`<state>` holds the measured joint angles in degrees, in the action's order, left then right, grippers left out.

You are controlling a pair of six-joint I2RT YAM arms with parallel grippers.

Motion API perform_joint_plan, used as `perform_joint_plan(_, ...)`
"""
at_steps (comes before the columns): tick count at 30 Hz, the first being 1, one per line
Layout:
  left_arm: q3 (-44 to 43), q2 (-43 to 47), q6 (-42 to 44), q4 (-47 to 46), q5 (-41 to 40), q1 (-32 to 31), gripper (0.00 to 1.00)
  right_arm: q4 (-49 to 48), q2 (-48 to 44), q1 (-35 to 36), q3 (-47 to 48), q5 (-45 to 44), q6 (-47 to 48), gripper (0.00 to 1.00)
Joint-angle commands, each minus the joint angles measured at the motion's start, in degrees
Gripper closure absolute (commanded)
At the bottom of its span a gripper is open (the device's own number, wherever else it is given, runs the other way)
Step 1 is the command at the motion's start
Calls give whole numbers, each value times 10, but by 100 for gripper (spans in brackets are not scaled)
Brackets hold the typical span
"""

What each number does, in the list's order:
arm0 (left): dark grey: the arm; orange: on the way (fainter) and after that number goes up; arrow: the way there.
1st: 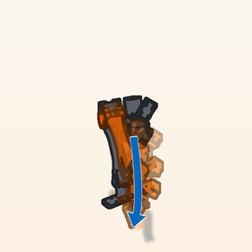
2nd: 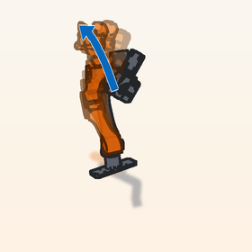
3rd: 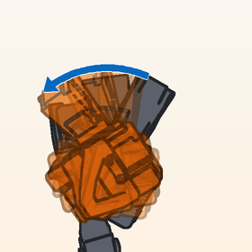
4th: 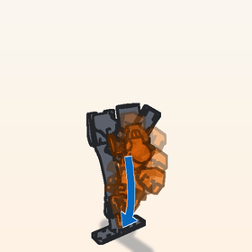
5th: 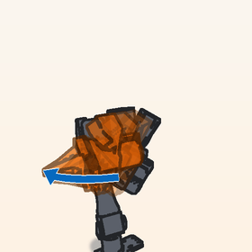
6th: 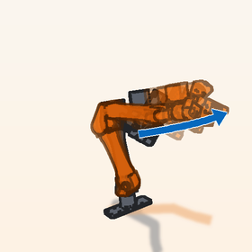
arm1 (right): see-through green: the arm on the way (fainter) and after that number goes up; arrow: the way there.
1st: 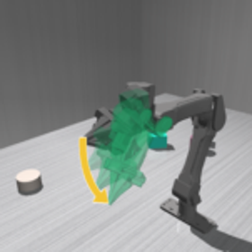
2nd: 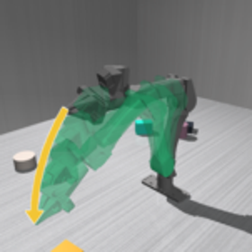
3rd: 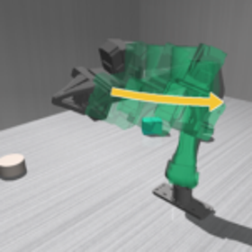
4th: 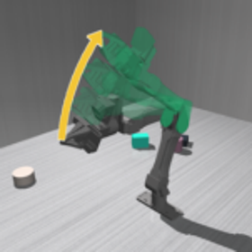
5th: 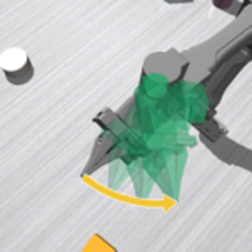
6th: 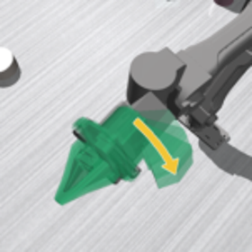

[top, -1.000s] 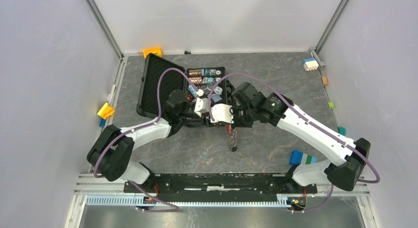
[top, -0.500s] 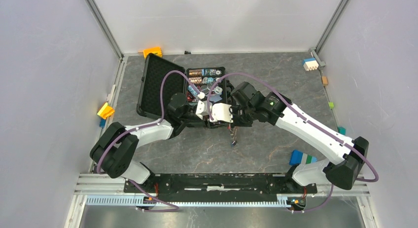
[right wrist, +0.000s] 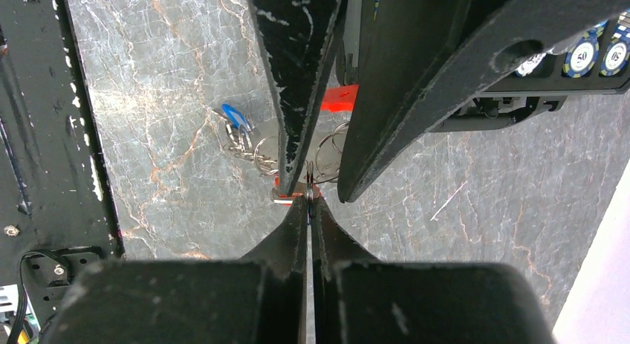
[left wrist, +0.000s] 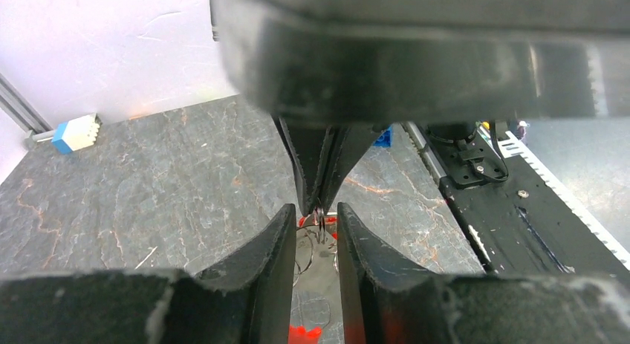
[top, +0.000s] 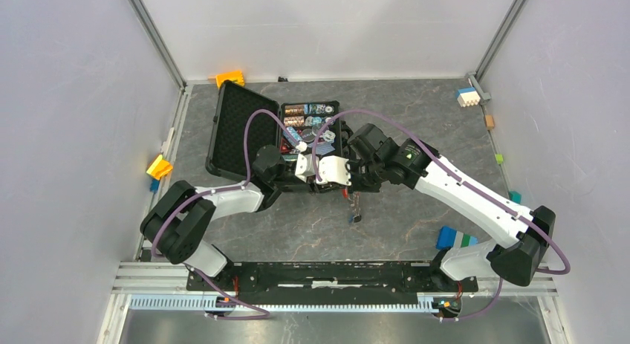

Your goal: Put the keys on the keyring

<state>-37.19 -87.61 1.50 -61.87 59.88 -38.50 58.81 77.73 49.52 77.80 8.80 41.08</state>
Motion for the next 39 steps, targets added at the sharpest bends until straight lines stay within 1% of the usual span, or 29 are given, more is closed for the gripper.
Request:
perform_joint_plan(1, 11, -5, -9, -22, -10, -8, 67, -26, -6, 3, 21, 13, -11, 100)
perform_joint_plan(14, 22, -6, -2, -45, -6, -15, 70, -30, -5, -2, 24, 25, -18, 100)
perform_joint_plan(19, 32, -8, 1, -74, -4, -16, 71, -32, -6, -6, 23, 34, -20, 100)
perform_joint_plan(28, 39, -6, 6, -84, 0, -17, 73, -38, -12, -18, 18, 50, -23, 100)
perform_joint_plan(34, 36, -8, 6, -83, 0, -17, 77, -41, -14, -24, 16, 59, -24, 100)
perform_joint_plan(39, 38, -10, 9, -85, 1, -17, 77, -44, -15, -28, 14, 66, -24, 100)
